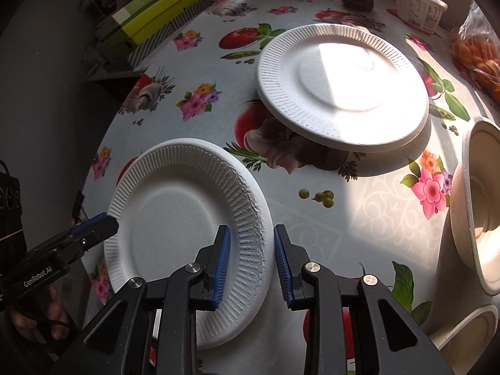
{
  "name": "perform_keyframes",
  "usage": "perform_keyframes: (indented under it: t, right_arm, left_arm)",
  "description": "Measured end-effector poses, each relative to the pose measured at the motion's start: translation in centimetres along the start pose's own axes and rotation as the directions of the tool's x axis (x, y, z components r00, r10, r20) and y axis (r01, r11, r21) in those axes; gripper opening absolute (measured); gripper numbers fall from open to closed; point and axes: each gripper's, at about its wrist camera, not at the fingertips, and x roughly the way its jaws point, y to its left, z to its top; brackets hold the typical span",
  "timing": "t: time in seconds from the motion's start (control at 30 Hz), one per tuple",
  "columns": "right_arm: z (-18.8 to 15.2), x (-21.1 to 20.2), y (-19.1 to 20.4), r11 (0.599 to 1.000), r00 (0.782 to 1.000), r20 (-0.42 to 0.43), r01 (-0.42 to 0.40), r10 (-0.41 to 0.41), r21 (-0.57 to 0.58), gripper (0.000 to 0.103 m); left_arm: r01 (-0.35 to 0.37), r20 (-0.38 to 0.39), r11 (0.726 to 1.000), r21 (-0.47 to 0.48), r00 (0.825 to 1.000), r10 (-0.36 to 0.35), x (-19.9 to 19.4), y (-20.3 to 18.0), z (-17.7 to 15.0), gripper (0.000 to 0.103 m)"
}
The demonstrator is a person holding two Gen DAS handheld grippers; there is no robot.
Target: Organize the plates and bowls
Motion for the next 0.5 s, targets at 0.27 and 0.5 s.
perform_keyframes:
  t: [0.27,0.5]
  right_arm:
    - [0.7,0.7,1.1,1.000,1.000,-0.001,-0.006,0.006,-0.011,0.028]
    - [1.2,1.0,1.4,1.000,1.000,-0.002,-0.019,0.018,-0.013,0.028]
  left_arm:
    - [-0.024,0.012,1.000,-0.009,1.000,0.024,-0.2,0.8,0.8,0.040]
    - [-0.035,0.007,0.999,-0.016,0.999,0.035,-0.1,1.3,1.4,0.040]
